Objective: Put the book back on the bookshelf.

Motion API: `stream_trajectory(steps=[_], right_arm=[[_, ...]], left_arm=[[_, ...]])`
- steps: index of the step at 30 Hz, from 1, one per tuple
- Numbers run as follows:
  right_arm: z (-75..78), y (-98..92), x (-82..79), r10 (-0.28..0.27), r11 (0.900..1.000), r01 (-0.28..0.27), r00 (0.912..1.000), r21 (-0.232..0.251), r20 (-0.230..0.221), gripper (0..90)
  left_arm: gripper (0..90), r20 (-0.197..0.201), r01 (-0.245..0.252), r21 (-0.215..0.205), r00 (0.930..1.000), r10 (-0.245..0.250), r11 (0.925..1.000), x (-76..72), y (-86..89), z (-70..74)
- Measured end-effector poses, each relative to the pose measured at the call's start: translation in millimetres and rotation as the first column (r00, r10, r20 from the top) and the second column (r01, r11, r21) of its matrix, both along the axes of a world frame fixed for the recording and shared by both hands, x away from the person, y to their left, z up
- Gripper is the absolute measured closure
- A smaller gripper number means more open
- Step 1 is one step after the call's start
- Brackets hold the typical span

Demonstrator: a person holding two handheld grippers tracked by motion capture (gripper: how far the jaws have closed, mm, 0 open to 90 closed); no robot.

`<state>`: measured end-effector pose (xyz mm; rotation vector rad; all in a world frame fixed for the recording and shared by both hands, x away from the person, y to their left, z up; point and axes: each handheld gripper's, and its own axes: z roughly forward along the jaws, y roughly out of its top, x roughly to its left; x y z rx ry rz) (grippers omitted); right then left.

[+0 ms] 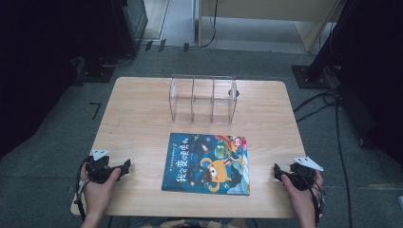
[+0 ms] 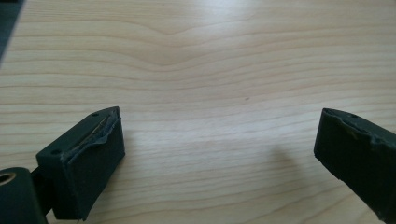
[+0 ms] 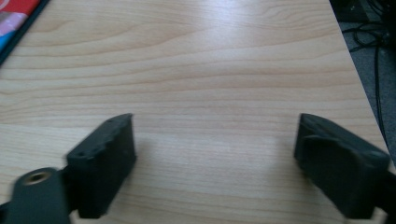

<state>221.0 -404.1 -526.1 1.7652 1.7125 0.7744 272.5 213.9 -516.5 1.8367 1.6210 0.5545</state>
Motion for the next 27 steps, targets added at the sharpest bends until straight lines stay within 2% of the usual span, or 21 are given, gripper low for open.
stream_trajectory(steps=[1,4,6,7,10,12,20,23,24,25,27], right_arm=[[0.9,2.0,-0.1,-0.004,1.0,0.004,1.0,0.005,0.002,14.2],[3.4,7.8,-0.4,0.008,1.0,-0.008,0.9998,0.013,0.018,14.1],[8.6,19.0,-0.8,0.031,0.999,-0.032,0.9988,0.015,0.039,13.9],[9.9,22.8,-0.8,0.04,0.999,-0.041,0.9983,0.015,0.042,13.9],[11.5,33.4,0.4,0.068,0.997,-0.069,0.9965,0.026,0.049,14.0],[11.8,40.1,1.5,0.083,0.996,-0.085,0.9953,0.034,0.05,14.4],[14.7,63.8,4.4,0.135,0.99,-0.138,0.9884,0.039,0.07,16.1],[14.9,74.3,6.2,0.159,0.986,-0.162,0.9848,0.046,0.07,16.5],[14.7,76.7,6.3,0.162,0.985,-0.166,0.9844,0.051,0.068,16.5],[14.7,76.7,6.3,0.162,0.985,-0.166,0.9844,0.051,0.068,16.5],[14.2,83.3,6.6,0.177,0.981,-0.181,0.9819,0.066,0.069,16.8]], left_arm=[[2.3,0.004,0.001,-0.037,1.0,-0.001,0.9993,0.1,-2.4,1.0],[2.3,0.012,0.012,-0.048,0.9999,-0.012,0.9987,-0.5,-7.6,2.1],[2.3,0.017,0.029,-0.041,0.9995,-0.028,0.9987,-1.1,-14.1,2.7],[2.3,0.02,0.052,-0.043,0.9985,-0.051,0.9978,-1.2,-21.6,3.1],[2.3,0.017,0.072,-0.04,0.9973,-0.071,0.9966,-0.7,-29.3,2.9],[2.3,0.011,0.103,-0.045,0.9946,-0.103,0.9936,0.5,-39.7,2.6],[3.7,0.012,0.151,-0.046,0.9885,-0.151,0.9874,0.4,-61.5,2.1],[4.2,0.011,0.173,-0.052,0.9849,-0.173,0.9836,1.2,-69.7,2.1],[4.2,0.008,0.191,-0.05,0.9815,-0.191,0.9802,1.2,-75.2,2.0],[4.2,0.008,0.191,-0.05,0.9815,-0.191,0.9802,1.2,-75.2,2.0],[4.2,0.002,0.209,-0.076,0.9777,-0.21,0.9748,0.9,-83.7,2.2]])
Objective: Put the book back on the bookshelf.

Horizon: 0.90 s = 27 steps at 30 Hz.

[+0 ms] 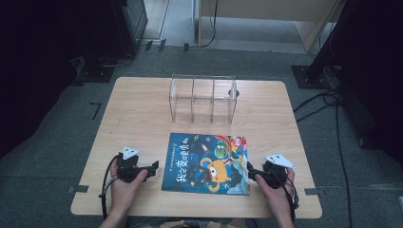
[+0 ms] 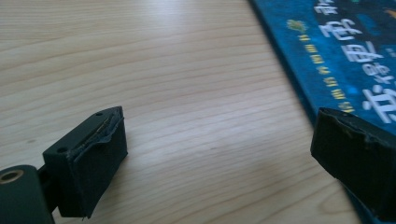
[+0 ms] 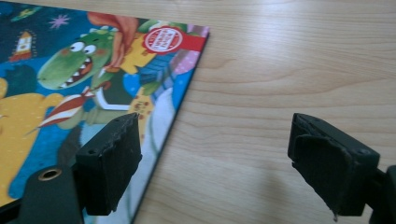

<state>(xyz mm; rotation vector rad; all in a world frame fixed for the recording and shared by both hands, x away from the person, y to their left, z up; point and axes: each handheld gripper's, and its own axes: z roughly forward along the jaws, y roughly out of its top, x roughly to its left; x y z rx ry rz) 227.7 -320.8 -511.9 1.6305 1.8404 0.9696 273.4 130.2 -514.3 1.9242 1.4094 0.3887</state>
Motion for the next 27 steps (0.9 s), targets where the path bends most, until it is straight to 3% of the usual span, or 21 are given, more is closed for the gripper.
stream_trajectory(steps=[10,14,15,17,24,26,27], right_arm=[[-4.2,19.8,1.1,0.048,0.999,-0.048,0.9987,0.009,-0.016,18.3],[-8.0,27.9,3.0,0.059,0.997,-0.057,0.9974,0.053,-0.041,20.4],[-9.8,31.9,4.1,0.066,0.994,-0.06,0.9962,0.087,-0.057,20.8],[-10.1,35.7,4.4,0.067,0.994,-0.062,0.9963,0.088,-0.054,21.3],[-10.5,42.8,1.5,0.074,0.993,-0.069,0.996,0.098,-0.049,23.3],[-10.6,44.7,0.6,0.076,0.991,-0.07,0.996,0.111,-0.047,23.4],[-10.7,45.6,0.2,0.068,0.992,-0.063,0.9966,0.109,-0.046,23.7]], left_arm=[[4.2,-0.014,0.071,-0.04,0.9973,-0.072,0.9967,-2.3,-23.0,-0.7],[4.2,-0.019,0.119,-0.057,0.9926,-0.12,0.9913,-2.9,-37.6,-0.8],[4.2,-0.017,0.128,-0.054,0.9915,-0.129,0.9903,-3.4,-42.4,-1.1],[4.1,-0.015,0.146,-0.06,0.9891,-0.147,0.9875,-4.5,-53.5,-1.5],[4.2,-0.024,0.183,-0.083,0.9823,-0.186,0.9795,-4.9,-63.5,-1.1],[4.2,-0.035,0.21,-0.115,0.976,-0.215,0.971,-5.4,-66.8,-0.7],[3.3,-0.047,0.21,-0.121,0.9752,-0.217,0.9703,-5.2,-69.8,0.1]])
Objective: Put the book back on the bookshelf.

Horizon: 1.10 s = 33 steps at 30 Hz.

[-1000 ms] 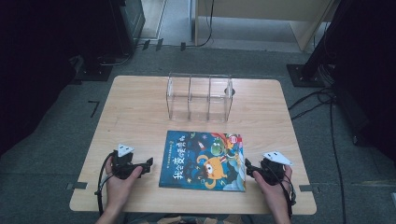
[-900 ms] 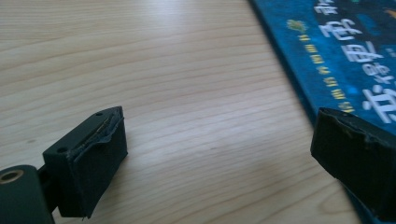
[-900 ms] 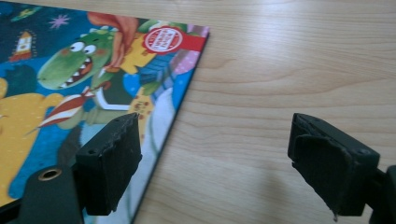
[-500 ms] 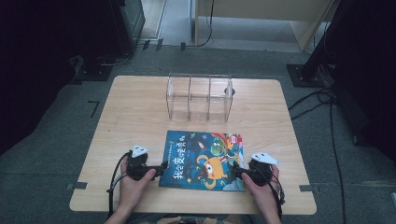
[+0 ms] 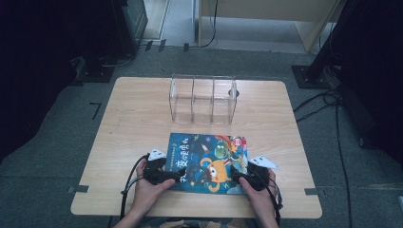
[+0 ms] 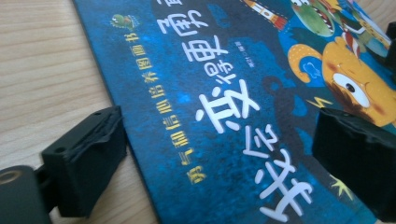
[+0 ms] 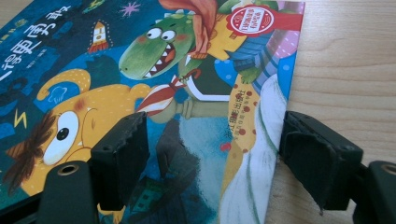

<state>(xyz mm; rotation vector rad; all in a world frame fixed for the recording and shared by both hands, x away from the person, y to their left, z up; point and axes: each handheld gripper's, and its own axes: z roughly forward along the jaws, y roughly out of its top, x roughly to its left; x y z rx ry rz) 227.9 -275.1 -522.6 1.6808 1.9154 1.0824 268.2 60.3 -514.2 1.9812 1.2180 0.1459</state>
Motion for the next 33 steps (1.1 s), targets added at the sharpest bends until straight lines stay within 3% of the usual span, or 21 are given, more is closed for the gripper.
stream_trajectory(steps=[2,5,6,8,9,11,13,14,15,17,18,21,22,23,24,25,26,27,28,31,33], right_arm=[[-0.3,0.5,-0.3,-0.006,1.0,0.006,1.0,-0.001,0.005,24.5],[-0.4,-1.6,-1.5,-0.039,0.999,0.039,0.9992,0.026,0.01,32.6],[-0.7,-7.3,-2.0,-0.063,0.995,0.062,0.998,0.08,0.007,37.1],[-0.9,-13.0,-1.7,-0.075,0.988,0.075,0.9971,0.136,-0.004,39.6],[-0.9,-13.0,-1.7,-0.075,0.988,0.075,0.9971,0.136,-0.004,39.6],[-0.8,-19.5,-1.1,-0.08,0.978,0.081,0.9967,0.193,-0.011,42.6],[0.2,-23.5,-0.6,-0.086,0.969,0.087,0.9962,0.231,-0.017,46.6],[0.1,-25.7,-0.1,-0.096,0.967,0.099,0.9951,0.236,-0.025,50.9],[-0.6,-27.9,0.5,-0.105,0.962,0.109,0.9941,0.252,-0.029,52.2],[-2.6,-33.1,2.2,-0.105,0.948,0.114,0.9934,0.298,-0.047,54.3],[-2.6,-33.1,2.2,-0.105,0.948,0.114,0.9934,0.298,-0.047,54.3],[-3.7,-38.8,4.6,-0.104,0.932,0.12,0.9924,0.343,-0.066,55.5],[-4.0,-40.1,5.6,-0.112,0.922,0.132,0.9909,0.363,-0.076,55.6],[-4.0,-40.1,5.6,-0.112,0.922,0.132,0.9909,0.363,-0.076,55.6],[-4.9,-43.1,8.5,-0.118,0.908,0.145,0.9888,0.392,-0.092,55.4],[-5.4,-45.0,10.6,-0.114,0.902,0.144,0.9887,0.408,-0.098,55.6],[-5.4,-45.0,10.6,-0.114,0.902,0.144,0.9887,0.408,-0.098,55.6],[-6.3,-49.0,14.4,-0.103,0.892,0.141,0.9886,0.429,-0.111,58.7],[-6.3,-49.0,14.4,-0.103,0.892,0.141,0.9886,0.429,-0.111,58.7],[-9.6,-56.7,18.3,-0.094,0.863,0.148,0.9865,0.483,-0.134,62.4],[-10.7,-60.2,19.0,-0.082,0.85,0.146,0.9858,0.507,-0.146,64.2]], left_arm=[[3.3,-0.003,0.0,0.003,1.0,0.0,1.0,0.2,-0.4,0.3],[3.4,-0.026,0.002,-0.032,0.9997,-0.003,0.9995,2.6,3.4,1.0],[6.0,-0.046,-0.015,-0.069,0.9989,0.012,0.9975,4.6,8.3,1.9],[12.0,-0.053,-0.025,-0.085,0.9984,0.02,0.996,5.6,11.3,1.9],[12.0,-0.063,-0.037,-0.111,0.9975,0.03,0.9931,6.6,14.3,1.5],[15.9,-0.092,-0.042,-0.16,0.9954,0.028,0.9862,10.9,20.9,0.7],[19.3,-0.138,-0.072,-0.218,0.9895,0.043,0.9732,17.5,28.2,-0.1],[20.3,-0.138,-0.072,-0.218,0.9895,0.043,0.9732,17.5,28.2,-0.1],[20.6,-0.148,-0.077,-0.235,0.9882,0.042,0.969,19.9,30.2,-0.7],[22.8,-0.154,-0.084,-0.241,0.987,0.047,0.9669,20.3,30.9,-0.7],[22.8,-0.155,-0.081,-0.242,0.987,0.044,0.967,20.7,31.9,-0.8],[25.9,-0.157,-0.083,-0.248,0.9866,0.045,0.9652,20.6,33.5,-1.2],[26.4,-0.162,-0.083,-0.258,0.9859,0.041,0.9626,20.8,34.8,-1.7],[27.0,-0.162,-0.083,-0.258,0.9859,0.041,0.9626,20.8,34.8,-1.7],[28.0,-0.165,-0.083,-0.264,0.9854,0.04,0.961,21.1,35.6,-2.0],[28.6,-0.168,-0.087,-0.266,0.9848,0.043,0.96,21.2,36.2,-2.1],[28.6,-0.169,-0.089,-0.269,0.9847,0.044,0.9592,21.4,36.6,-2.4],[28.6,-0.168,-0.089,-0.27,0.9848,0.044,0.9589,21.5,36.6,-2.4],[28.6,-0.167,-0.088,-0.27,0.985,0.043,0.959,21.5,36.7,-2.6],[29.0,-0.169,-0.09,-0.273,0.9847,0.044,0.9577,21.9,36.9,-2.8],[29.6,-0.168,-0.091,-0.274,0.9848,0.046,0.9575,21.9,37.1,-2.9]])
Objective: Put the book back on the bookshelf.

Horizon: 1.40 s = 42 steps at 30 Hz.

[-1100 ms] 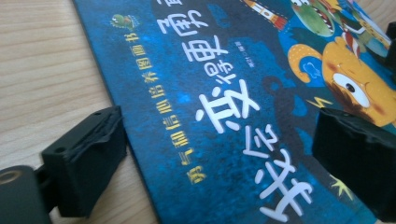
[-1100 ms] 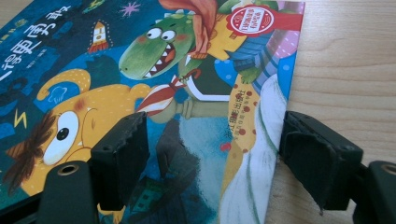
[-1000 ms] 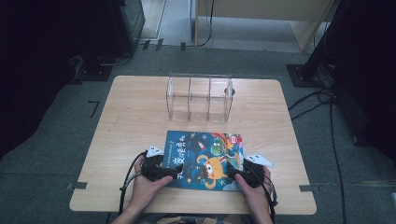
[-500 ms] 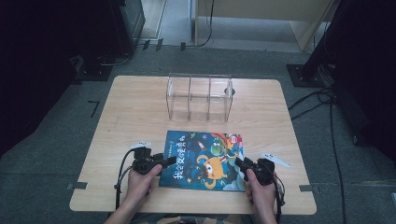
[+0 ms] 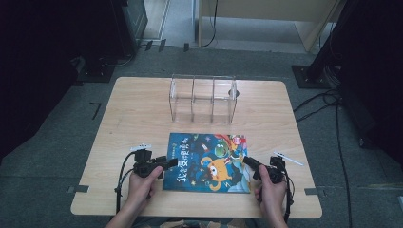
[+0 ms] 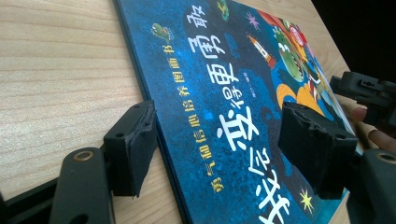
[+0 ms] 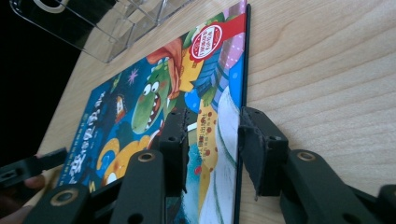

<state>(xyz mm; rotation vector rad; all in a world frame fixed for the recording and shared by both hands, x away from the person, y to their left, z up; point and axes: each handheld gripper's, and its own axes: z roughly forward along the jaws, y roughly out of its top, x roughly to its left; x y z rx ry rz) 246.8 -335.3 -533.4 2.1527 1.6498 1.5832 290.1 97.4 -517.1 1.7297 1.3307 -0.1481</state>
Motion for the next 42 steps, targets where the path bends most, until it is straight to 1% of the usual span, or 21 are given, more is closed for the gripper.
stream_trajectory(steps=[1,4,7,12,16,17,18,19,21,24,27,29,30,31,33,34,35,36,39,40,42], right_arm=[[-0.7,-2.2,-0.7,0.007,1.0,-0.007,1.0,0.019,0.005,64.6],[-0.2,-3.4,-2.3,0.004,0.999,-0.005,0.9997,0.038,0.023,65.3],[4.4,-5.8,-6.0,0.015,0.998,-0.02,0.9969,0.064,0.077,66.3],[5.0,-5.5,-8.0,0.03,0.998,-0.036,0.9937,0.056,0.108,66.1],[5.8,-4.9,-10.8,0.031,0.998,-0.037,0.9911,0.049,0.13,66.1],[5.8,-4.9,-10.8,0.031,0.998,-0.037,0.9911,0.049,0.13,66.1],[6.2,-4.5,-11.1,0.03,0.998,-0.037,0.9906,0.046,0.134,66.2],[6.0,-3.4,-11.2,0.042,0.998,-0.048,0.9899,0.046,0.136,66.4],[6.1,-2.6,-11.4,0.044,0.998,-0.051,0.9889,0.047,0.142,66.3],[8.6,1.3,-12.3,0.046,0.999,-0.046,0.9883,0.0,0.146,66.3],[9.9,5.5,-12.6,0.059,0.998,-0.053,0.9854,-0.045,0.16,66.2],[10.6,10.4,-12.2,0.074,0.995,-0.062,0.9838,-0.08,0.163,64.8],[11.5,12.7,-12.5,0.075,0.993,-0.059,0.9835,-0.102,0.164,63.6],[11.5,12.7,-12.5,0.075,0.993,-0.059,0.9835,-0.102,0.164,63.6],[13.3,15.5,-11.9,0.068,0.987,-0.042,0.9846,-0.158,0.161,61.3],[12.9,15.3,-11.5,0.065,0.986,-0.039,0.9856,-0.164,0.156,60.6],[12.1,15.0,-10.8,0.061,0.986,-0.037,0.9869,-0.163,0.149,59.9],[11.1,14.4,-9.8,0.062,0.986,-0.039,0.9883,-0.163,0.139,59.3],[8.7,13.0,-7.7,0.067,0.986,-0.047,0.9904,-0.157,0.121,58.1],[7.2,12.2,-6.8,0.07,0.987,-0.052,0.9911,-0.155,0.114,57.8],[4.6,9.6,-4.8,0.075,0.989,-0.061,0.992,-0.134,0.102,57.5]], left_arm=[[30.0,0.003,-0.002,0.004,1.0,0.002,1.0,-0.1,-0.1,0.1],[30.6,0.005,-0.002,0.005,1.0,0.002,1.0,-0.1,0.3,-0.1],[31.5,0.003,-0.009,-0.005,1.0,0.009,0.9999,-0.1,1.4,-0.8],[31.8,0.01,-0.01,-0.002,0.9999,0.01,0.9999,-0.6,1.4,-0.9],[38.4,0.016,-0.025,-0.003,0.9995,0.025,0.9997,-1.3,3.5,-1.0],[38.4,0.022,-0.023,-0.015,0.9995,0.023,0.9996,-1.6,4.5,-0.6],[45.7,0.017,-0.005,-0.068,0.9998,0.006,0.9977,-1.8,5.5,0.0],[43.8,0.018,0.001,-0.073,0.9998,0.0,0.9973,-2.5,4.8,1.2],[43.8,0.031,0.0,-0.053,0.9995,0.001,0.9986,-3.5,3.3,2.3],[46.6,0.017,-0.005,-0.066,0.9998,0.006,0.9978,-2.0,5.3,1.4],[59.6,0.02,-0.013,-0.067,0.9997,0.014,0.9977,-2.1,8.4,3.9],[67.1,0.017,-0.015,-0.09,0.9997,0.017,0.9958,-1.8,12.2,6.5],[68.8,0.017,-0.015,-0.09,0.9997,0.017,0.9958,-1.8,12.2,6.5],[68.8,0.014,-0.013,-0.094,0.9998,0.014,0.9955,-1.7,12.6,6.5],[71.8,0.004,0.001,-0.118,1.0,0.0,0.993,-1.6,13.9,6.5],[73.0,0.003,0.009,-0.134,1.0,-0.008,0.991,-1.5,14.6,7.0],[74.2,-0.003,0.018,-0.175,0.9998,-0.019,0.9845,-1.2,16.9,8.9],[75.2,-0.003,0.018,-0.175,0.9998,-0.019,0.9845,-1.2,16.9,8.9],[77.2,-0.021,0.022,-0.239,0.9994,-0.028,0.9708,0.5,19.5,11.5],[77.6,-0.025,0.022,-0.244,0.9993,-0.029,0.9695,1.1,19.2,13.2],[77.5,-0.027,0.037,-0.226,0.9987,-0.044,0.9735,2.9,18.3,18.4]])
